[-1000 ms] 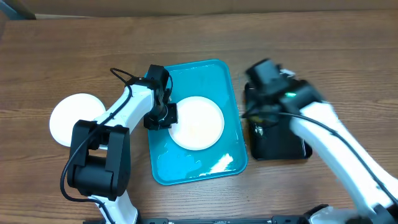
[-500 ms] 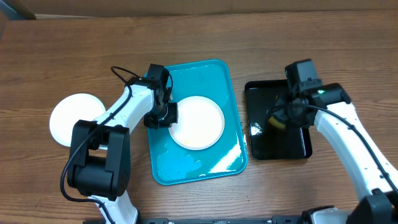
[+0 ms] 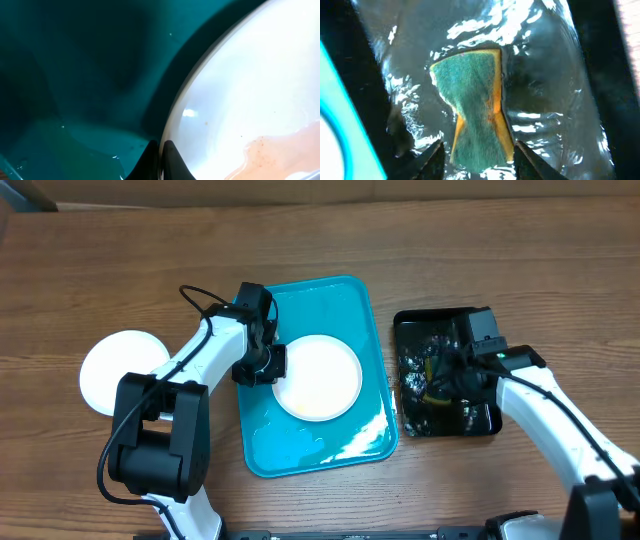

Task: Clean dirty plates on tray and stack at the side
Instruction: 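Return the sponge to the black tray with the right gripper, then lift the white plate with the left gripper and tilt it over the black tray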

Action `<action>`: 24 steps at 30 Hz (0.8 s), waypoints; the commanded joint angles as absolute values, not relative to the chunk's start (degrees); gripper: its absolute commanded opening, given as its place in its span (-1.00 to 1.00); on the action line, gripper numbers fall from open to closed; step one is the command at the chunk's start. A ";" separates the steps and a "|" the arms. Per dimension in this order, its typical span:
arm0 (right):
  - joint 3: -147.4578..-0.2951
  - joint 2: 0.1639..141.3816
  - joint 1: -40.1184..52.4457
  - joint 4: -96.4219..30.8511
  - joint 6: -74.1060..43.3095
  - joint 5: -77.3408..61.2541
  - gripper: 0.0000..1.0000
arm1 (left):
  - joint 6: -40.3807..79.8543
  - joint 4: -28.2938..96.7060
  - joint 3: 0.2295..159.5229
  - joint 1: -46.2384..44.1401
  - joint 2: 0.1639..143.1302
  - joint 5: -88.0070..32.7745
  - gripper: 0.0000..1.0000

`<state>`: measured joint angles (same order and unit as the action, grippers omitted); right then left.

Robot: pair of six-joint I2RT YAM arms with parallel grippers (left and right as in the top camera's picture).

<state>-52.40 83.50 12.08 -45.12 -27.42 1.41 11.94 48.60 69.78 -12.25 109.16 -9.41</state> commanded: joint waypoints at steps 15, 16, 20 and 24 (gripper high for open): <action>-59.20 55.02 -2.57 -65.43 -27.09 0.69 0.78 | 9.02 53.17 80.16 -12.88 100.31 -20.67 -0.92; -59.18 55.11 -3.07 -65.60 -26.83 0.71 0.78 | 9.28 53.25 80.90 -12.91 99.61 -20.64 -0.92; -59.18 55.79 -3.92 -65.60 -26.70 0.71 0.78 | 10.41 53.28 84.09 -13.80 97.56 -20.95 -0.92; -59.18 56.34 -3.95 -65.39 -26.70 0.71 0.78 | 12.12 51.05 87.72 -17.80 96.71 -19.81 -0.92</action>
